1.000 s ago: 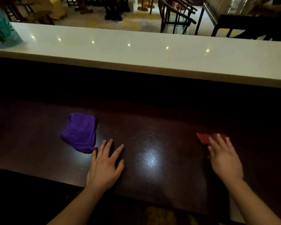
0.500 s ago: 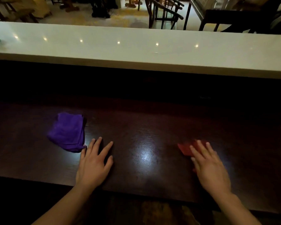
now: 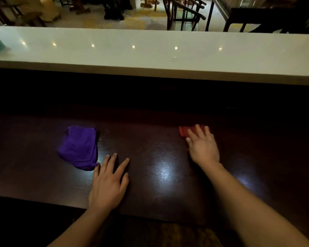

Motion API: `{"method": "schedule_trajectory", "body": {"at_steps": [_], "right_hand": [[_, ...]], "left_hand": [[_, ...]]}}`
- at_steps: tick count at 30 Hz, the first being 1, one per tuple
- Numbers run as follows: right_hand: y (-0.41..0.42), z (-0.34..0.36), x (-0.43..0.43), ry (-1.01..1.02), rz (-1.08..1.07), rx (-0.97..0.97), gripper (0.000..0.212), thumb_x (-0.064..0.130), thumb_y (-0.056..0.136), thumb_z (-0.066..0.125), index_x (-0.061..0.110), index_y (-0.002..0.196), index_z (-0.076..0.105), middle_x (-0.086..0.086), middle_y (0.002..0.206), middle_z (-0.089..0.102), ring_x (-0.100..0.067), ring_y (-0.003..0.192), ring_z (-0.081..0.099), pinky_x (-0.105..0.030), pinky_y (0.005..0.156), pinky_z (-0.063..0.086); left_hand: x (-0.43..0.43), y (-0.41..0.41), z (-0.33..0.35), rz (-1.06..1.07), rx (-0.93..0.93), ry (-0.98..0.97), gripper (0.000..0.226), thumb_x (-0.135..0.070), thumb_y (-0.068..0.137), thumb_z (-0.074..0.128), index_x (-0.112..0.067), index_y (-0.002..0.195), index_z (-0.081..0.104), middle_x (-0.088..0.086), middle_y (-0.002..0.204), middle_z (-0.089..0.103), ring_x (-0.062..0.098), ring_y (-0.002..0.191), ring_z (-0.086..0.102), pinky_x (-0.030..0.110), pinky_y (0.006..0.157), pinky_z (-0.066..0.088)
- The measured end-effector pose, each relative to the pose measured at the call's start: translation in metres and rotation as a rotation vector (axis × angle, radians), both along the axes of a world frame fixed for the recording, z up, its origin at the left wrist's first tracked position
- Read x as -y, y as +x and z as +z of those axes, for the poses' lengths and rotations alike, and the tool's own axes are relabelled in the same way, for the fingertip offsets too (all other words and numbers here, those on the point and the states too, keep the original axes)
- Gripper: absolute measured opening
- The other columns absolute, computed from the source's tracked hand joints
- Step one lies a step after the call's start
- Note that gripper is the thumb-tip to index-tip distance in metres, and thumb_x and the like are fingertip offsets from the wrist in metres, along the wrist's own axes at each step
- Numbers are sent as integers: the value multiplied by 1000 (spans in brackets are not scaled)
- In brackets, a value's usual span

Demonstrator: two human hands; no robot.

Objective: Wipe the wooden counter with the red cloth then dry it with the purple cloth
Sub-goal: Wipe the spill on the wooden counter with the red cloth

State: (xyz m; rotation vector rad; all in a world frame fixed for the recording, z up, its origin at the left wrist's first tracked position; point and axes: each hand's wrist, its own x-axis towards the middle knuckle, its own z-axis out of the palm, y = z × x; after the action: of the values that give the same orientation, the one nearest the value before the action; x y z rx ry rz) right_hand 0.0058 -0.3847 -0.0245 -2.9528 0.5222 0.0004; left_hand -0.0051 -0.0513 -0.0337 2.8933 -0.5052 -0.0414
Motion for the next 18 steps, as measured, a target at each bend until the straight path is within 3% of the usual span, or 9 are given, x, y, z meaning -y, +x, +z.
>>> {"method": "schedule_trajectory", "body": {"at_steps": [4, 6, 8, 10, 12, 15, 18], "right_hand": [[10, -2, -103, 17, 400, 5, 49, 44, 99, 31, 30, 146, 31, 0, 161, 16, -30, 147, 5, -47, 119, 11], [-24, -4, -136, 35, 658, -16, 48, 42, 99, 34, 30, 144, 34, 1, 159, 21, -28, 147, 9, -46, 119, 14], [-59, -6, -128, 18, 755, 37, 46, 42, 96, 38, 32, 142, 38, 4, 156, 29, -25, 146, 18, -43, 117, 19], [-73, -10, -90, -3, 704, 63, 46, 40, 95, 42, 32, 141, 40, 4, 155, 32, -24, 145, 21, -46, 115, 24], [-65, -10, -49, -20, 516, 37, 46, 36, 95, 43, 27, 140, 44, 0, 154, 34, -27, 144, 21, -47, 114, 29], [-12, -6, -29, -8, 266, 1, 46, 34, 99, 37, 25, 145, 37, -1, 158, 25, -29, 147, 13, -44, 117, 19], [48, -4, -58, 7, 181, 29, 47, 37, 99, 33, 27, 146, 33, -1, 160, 19, -31, 147, 10, -45, 118, 15]], "left_hand": [[1, 0, 5, 5, -19, -37, 60, -50, 91, 24, -34, 147, 38, 6, 158, 31, 24, 148, 17, 50, 118, 14], [0, -2, 7, 18, -34, -73, 64, -50, 90, 21, -28, 148, 37, 5, 158, 30, 21, 148, 16, 48, 118, 13], [-1, -2, 9, 34, -36, -98, 65, -50, 90, 22, -24, 148, 38, 4, 157, 32, 20, 148, 18, 48, 118, 15], [1, -2, 9, 31, -40, -79, 64, -49, 90, 26, -23, 146, 42, 5, 155, 35, 22, 147, 21, 51, 117, 17], [2, -3, 10, 38, -41, -44, 62, -48, 89, 32, -22, 143, 45, 7, 153, 40, 25, 145, 26, 54, 115, 20], [3, -4, 11, 49, -35, -24, 61, -46, 86, 39, -20, 140, 50, 9, 147, 47, 28, 140, 36, 57, 110, 28], [2, -1, 11, 70, -31, -41, 63, -47, 85, 41, -20, 143, 46, 8, 148, 45, 26, 140, 36, 54, 110, 30]]}}
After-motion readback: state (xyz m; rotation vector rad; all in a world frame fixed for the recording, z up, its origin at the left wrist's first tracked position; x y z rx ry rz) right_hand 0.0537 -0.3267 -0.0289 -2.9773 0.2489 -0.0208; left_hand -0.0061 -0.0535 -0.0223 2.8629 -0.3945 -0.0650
